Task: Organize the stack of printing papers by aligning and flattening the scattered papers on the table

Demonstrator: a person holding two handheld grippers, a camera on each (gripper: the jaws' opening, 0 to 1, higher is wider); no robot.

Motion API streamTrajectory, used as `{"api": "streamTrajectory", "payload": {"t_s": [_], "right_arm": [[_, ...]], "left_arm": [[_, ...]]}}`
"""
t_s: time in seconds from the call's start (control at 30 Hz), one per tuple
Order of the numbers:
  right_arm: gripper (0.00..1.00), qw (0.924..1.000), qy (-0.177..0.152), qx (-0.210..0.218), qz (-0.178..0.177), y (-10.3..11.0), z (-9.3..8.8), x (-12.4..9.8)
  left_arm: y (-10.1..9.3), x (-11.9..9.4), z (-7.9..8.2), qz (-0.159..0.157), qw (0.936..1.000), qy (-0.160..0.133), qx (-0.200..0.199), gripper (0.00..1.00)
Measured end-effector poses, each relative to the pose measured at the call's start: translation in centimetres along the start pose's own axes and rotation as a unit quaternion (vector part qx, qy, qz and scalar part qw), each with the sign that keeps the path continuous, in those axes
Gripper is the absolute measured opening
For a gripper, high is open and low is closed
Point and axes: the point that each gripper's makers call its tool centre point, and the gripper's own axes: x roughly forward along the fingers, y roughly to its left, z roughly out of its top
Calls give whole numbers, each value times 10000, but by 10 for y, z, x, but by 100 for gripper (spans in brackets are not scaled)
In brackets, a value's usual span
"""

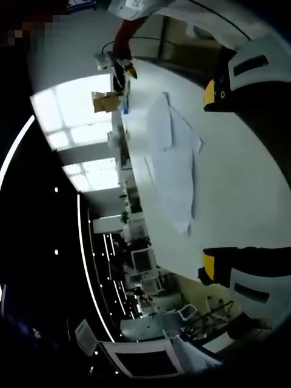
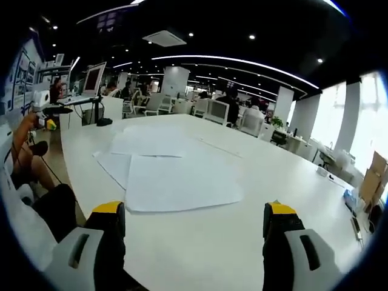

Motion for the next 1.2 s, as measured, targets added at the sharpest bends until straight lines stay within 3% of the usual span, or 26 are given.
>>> {"api": "streamTrajectory", "payload": {"t_s": [0.43,1.2], "right_arm": [[89,10000,-45,60,46,-5,1,3],[88,9998,205,-52,43,-6,-3,20]], "left_arm": [[-4,9,6,-61,10000,19,-34,95],[-6,6,11,5,10000,-9,42,94]]}}
